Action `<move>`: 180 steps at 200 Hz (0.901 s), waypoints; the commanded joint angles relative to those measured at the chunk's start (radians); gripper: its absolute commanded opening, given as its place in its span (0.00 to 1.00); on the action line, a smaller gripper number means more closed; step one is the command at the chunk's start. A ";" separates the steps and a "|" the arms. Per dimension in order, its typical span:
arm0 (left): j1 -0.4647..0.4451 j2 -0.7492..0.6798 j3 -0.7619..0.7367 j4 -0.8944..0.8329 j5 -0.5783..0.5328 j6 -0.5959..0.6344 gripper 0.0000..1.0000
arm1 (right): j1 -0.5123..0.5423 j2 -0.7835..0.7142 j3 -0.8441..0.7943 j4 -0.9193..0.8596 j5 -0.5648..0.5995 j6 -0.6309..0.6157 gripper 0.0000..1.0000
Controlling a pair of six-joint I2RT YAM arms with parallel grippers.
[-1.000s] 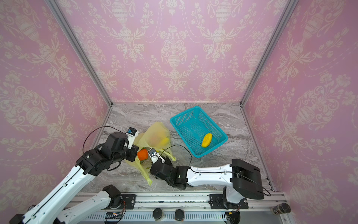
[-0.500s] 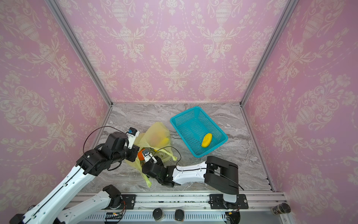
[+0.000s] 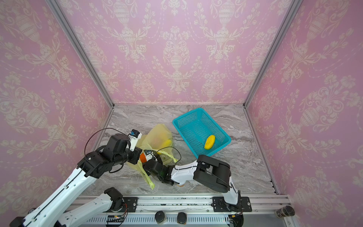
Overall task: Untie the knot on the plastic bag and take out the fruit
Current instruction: 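Move the right gripper back over the bag held by the left gripper, then reach the right gripper into the bag and grasp the orange pepper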
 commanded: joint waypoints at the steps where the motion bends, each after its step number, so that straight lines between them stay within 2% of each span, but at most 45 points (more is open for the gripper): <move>1: 0.011 -0.018 -0.011 0.014 0.032 -0.002 0.00 | -0.007 0.032 0.003 0.066 0.001 0.001 0.80; 38: 0.011 -0.024 -0.011 0.015 0.025 0.000 0.00 | -0.031 0.068 0.028 0.047 0.009 0.029 0.82; 97: 0.011 -0.020 -0.011 0.020 0.071 0.006 0.00 | -0.033 0.149 0.104 0.029 -0.003 0.016 0.93; 133: 0.011 -0.024 -0.011 0.020 0.084 0.005 0.00 | -0.041 0.199 0.181 0.000 0.037 0.009 0.92; 180: 0.011 -0.025 -0.011 0.020 0.068 0.005 0.00 | -0.044 0.196 0.186 -0.025 0.043 0.013 0.63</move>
